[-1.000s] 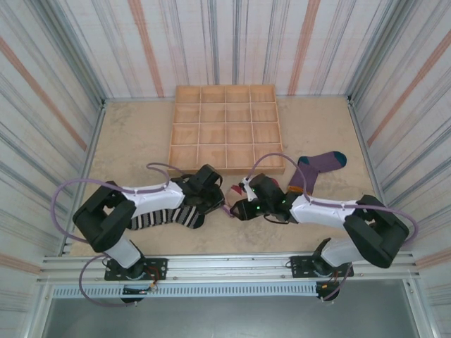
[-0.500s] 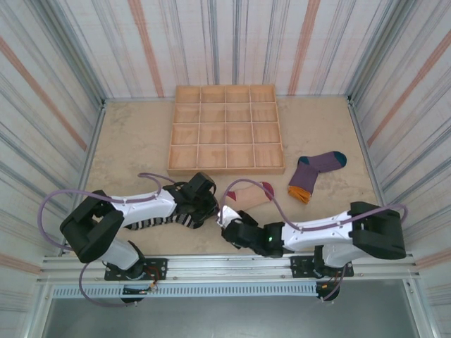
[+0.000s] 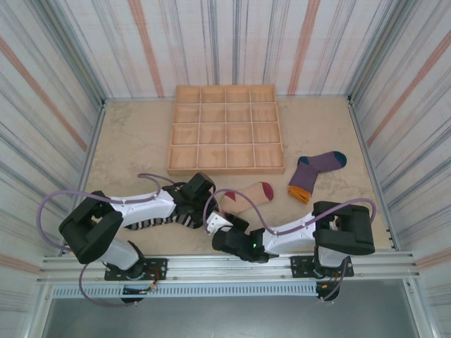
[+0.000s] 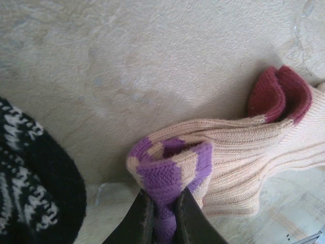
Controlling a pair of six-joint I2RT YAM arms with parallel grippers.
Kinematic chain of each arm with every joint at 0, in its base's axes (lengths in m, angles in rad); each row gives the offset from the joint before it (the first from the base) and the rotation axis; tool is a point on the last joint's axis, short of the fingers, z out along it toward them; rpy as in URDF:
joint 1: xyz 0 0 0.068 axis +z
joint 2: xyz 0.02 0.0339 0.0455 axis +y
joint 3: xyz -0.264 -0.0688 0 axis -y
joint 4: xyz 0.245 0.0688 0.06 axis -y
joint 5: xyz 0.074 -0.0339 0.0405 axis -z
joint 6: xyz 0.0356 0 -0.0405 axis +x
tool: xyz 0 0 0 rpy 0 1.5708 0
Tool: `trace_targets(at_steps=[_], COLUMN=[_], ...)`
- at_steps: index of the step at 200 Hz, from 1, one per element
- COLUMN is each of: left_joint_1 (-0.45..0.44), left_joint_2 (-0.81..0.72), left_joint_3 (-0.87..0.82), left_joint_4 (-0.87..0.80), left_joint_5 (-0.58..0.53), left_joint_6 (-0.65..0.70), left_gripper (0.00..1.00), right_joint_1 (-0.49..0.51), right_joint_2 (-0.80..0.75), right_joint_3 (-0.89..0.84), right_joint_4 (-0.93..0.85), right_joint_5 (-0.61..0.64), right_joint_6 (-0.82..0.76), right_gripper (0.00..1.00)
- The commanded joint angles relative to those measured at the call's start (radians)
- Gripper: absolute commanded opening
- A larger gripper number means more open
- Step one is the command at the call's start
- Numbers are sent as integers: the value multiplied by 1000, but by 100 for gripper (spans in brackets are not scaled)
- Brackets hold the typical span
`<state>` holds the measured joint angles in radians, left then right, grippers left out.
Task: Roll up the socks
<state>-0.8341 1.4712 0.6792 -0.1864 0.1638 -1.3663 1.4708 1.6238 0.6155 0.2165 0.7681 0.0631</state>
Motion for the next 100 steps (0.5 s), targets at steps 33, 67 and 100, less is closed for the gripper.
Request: trace_targets(at_steps=[33,67,100], left_joint_1=[-14,-14,-35], left_joint_2=[-31,-48,-82], left_joint_3=[-34,-28,-12], left_joint_4=[-23,-17,-30], left_joint_5=[-14,-15,-57], left_joint_6=[-12,2,41], left_gripper=[0,11,32], right_joint_1=[-71,-140,-240], right_joint_2=[29,-13,-65], right_joint_3=[-8,-58,-109], right_joint_4=[-14,-28,-25], right_joint_5=[-82,-259,-442], right_joint_6=[75,152,226], right_gripper=[13,0,0])
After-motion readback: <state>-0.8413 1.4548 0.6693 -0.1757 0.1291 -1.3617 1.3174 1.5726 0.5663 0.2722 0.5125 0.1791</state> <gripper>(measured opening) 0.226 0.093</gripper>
